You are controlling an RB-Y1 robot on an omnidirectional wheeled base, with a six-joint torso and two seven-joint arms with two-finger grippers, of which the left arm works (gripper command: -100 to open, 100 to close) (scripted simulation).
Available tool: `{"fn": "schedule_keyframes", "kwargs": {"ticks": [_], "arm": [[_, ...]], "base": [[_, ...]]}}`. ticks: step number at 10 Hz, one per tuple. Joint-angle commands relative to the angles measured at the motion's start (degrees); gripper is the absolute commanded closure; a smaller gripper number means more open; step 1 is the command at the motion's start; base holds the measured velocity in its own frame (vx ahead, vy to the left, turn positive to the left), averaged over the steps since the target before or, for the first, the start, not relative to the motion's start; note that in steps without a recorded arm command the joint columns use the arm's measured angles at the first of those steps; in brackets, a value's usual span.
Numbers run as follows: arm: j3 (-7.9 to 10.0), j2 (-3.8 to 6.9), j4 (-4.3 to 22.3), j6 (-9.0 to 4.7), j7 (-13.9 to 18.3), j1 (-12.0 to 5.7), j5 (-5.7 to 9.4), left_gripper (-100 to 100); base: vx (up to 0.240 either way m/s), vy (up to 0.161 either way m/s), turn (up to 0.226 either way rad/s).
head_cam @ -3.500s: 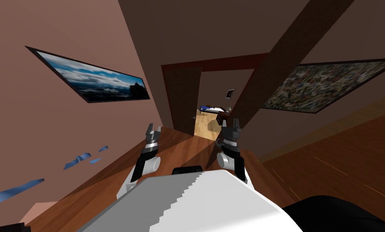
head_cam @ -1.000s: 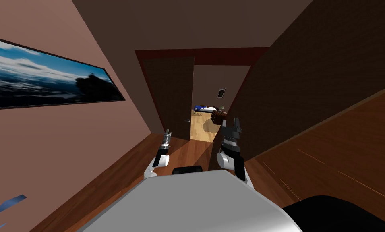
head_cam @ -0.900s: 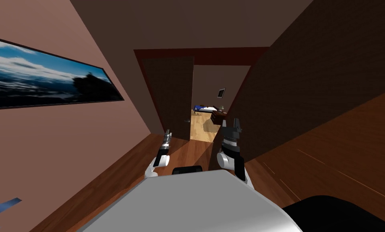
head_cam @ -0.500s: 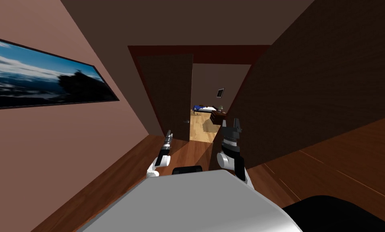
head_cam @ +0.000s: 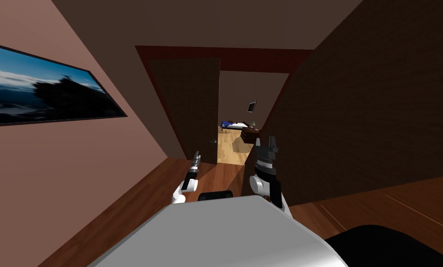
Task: Pull the door open
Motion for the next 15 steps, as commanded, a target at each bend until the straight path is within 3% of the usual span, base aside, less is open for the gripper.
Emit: {"fn": "schedule_keyframes", "kwargs": {"ticks": [1,2,11,12,15], "arm": [[-0.28,-0.37,2.86,-0.61,-0.35,-1.41,0.04,-100],[-0.28,-0.37,3.18,-0.61,-0.35,-1.41,0.04,-100],[-1.93,-2.21,17.3,-3.65,-1.61,-7.23,0.28,-100],[-1.93,-2.21,17.3,-3.65,-1.61,-7.23,0.28,-100],[-2.4,-2.96,21.28,-4.51,-1.97,-8.87,0.35,-100]], "base": [[0.106,0.004,-0.038],[0.066,-0.003,-0.014],[0.094,0.006,-0.033],[0.06,0.0,-0.002],[0.08,0.01,-0.012]]}}
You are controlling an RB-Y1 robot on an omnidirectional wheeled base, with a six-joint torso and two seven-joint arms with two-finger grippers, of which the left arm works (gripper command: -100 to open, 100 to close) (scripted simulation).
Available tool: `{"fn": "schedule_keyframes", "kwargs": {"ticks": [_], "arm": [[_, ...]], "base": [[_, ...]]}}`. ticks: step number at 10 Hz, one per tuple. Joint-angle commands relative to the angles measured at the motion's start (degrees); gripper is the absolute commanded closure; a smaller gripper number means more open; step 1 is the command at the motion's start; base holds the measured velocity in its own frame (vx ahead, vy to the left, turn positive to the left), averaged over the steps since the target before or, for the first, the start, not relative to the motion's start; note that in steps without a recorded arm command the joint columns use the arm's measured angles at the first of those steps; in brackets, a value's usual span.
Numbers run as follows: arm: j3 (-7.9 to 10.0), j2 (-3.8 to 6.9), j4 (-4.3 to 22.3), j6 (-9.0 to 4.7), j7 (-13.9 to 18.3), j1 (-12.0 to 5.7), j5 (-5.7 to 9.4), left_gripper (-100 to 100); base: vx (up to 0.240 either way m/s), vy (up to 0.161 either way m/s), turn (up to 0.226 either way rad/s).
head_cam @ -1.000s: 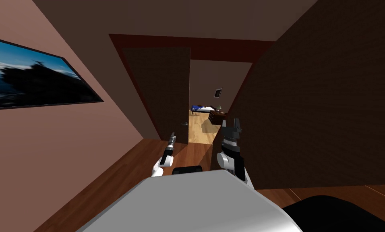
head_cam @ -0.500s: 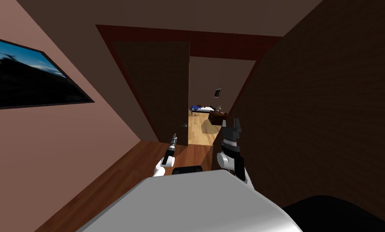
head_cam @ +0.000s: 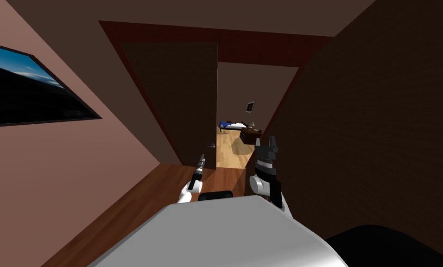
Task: Pull the door open
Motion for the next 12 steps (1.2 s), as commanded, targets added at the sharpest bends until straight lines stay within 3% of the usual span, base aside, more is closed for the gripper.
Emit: {"fn": "schedule_keyframes", "kwargs": {"ticks": [1,4,8,11,12], "arm": [[-0.19,-0.31,2.56,-0.63,-0.08,-1.15,0.08,-100],[-0.69,-1.31,6.78,-1.56,-0.46,-2.9,0.16,-100],[-0.96,-1.96,9.11,-2.07,-0.67,-3.86,0.2,-100],[-1.36,-3.04,12.5,-2.83,-0.98,-5.27,0.27,-100],[-1.2,-2.91,12.38,-2.82,-0.97,-5.35,0.3,-100]], "base": [[0.106,0.007,-0.009],[0.12,-0.006,0.008],[0.1,-0.012,0.015],[0.129,-0.037,0.035],[0.08,-0.031,0.017]]}}
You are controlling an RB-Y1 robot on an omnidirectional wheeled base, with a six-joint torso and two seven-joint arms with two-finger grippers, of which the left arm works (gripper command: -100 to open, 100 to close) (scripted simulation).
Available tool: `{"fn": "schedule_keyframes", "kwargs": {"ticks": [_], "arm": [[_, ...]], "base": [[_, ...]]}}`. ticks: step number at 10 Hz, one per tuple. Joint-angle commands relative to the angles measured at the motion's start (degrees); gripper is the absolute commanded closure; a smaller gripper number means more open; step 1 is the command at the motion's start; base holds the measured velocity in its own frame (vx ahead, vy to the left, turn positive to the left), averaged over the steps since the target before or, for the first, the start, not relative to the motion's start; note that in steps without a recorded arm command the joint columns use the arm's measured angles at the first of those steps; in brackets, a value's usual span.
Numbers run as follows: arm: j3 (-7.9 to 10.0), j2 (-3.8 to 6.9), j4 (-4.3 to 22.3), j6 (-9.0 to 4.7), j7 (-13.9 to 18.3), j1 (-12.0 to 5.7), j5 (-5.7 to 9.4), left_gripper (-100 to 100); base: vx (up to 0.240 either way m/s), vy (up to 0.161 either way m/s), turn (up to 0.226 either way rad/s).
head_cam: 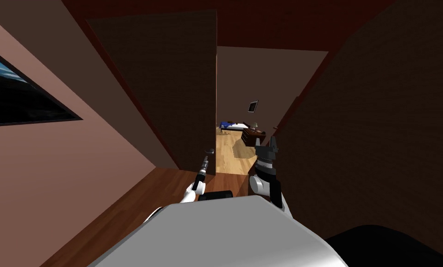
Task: Pull the door open
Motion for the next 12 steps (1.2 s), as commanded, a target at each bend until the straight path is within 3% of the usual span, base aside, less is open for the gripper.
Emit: {"fn": "schedule_keyframes", "kwargs": {"ticks": [1,3,5,6,7,9,10,11,12], "arm": [[0.68,1.2,0.37,1.25,0.0,0.34,-0.27,-100],[0.68,1.2,0.37,1.25,0.0,0.34,-0.27,-100],[2.41,3.79,1.06,3.51,0.05,1.0,-0.54,-100],[2.41,3.79,1.06,3.51,0.05,1.0,-0.54,-100],[3.52,5.1,1.3,4.38,0.09,1.3,-0.46,-100],[3.52,5.1,1.3,4.38,0.09,1.3,-0.46,-100],[3.81,5.4,1.35,4.56,0.1,1.37,-0.41,-100],[5.04,6.46,1.48,5.04,0.15,1.62,-0.15,-100],[5.04,6.46,0.67,5.04,0.15,1.62,-0.15,-100]], "base": [[-0.011,0.046,-0.233],[-0.028,0.065,-0.029],[-0.058,0.055,-0.266],[-0.045,0.045,-0.085],[-0.042,0.031,-0.194],[-0.014,0.016,-0.063],[0.001,-0.001,-0.042],[-0.018,0.015,-0.252],[-0.022,0.028,-0.107]]}}
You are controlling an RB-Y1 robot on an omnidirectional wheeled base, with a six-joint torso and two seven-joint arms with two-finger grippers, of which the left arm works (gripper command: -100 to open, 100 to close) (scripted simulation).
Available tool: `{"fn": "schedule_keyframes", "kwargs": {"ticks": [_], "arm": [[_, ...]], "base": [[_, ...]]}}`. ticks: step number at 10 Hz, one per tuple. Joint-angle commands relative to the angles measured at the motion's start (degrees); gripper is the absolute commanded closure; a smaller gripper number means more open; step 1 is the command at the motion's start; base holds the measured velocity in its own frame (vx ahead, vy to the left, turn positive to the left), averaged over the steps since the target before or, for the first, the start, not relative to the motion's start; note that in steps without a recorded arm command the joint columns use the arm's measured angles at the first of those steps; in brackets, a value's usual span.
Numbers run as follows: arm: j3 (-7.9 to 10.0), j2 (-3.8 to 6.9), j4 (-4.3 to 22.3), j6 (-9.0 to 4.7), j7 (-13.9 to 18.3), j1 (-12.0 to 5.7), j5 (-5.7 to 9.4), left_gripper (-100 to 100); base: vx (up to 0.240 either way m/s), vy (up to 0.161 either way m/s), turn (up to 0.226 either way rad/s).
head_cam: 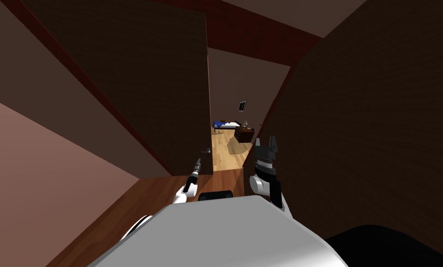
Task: Pull the door open
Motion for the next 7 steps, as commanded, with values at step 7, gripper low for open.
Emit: {"fn": "schedule_keyframes", "kwargs": {"ticks": [7], "arm": [[4.88,0.86,2.55,-2.47,0.34,-0.85,2.01,-100]], "base": [[-0.014,0.01,-0.109]]}}
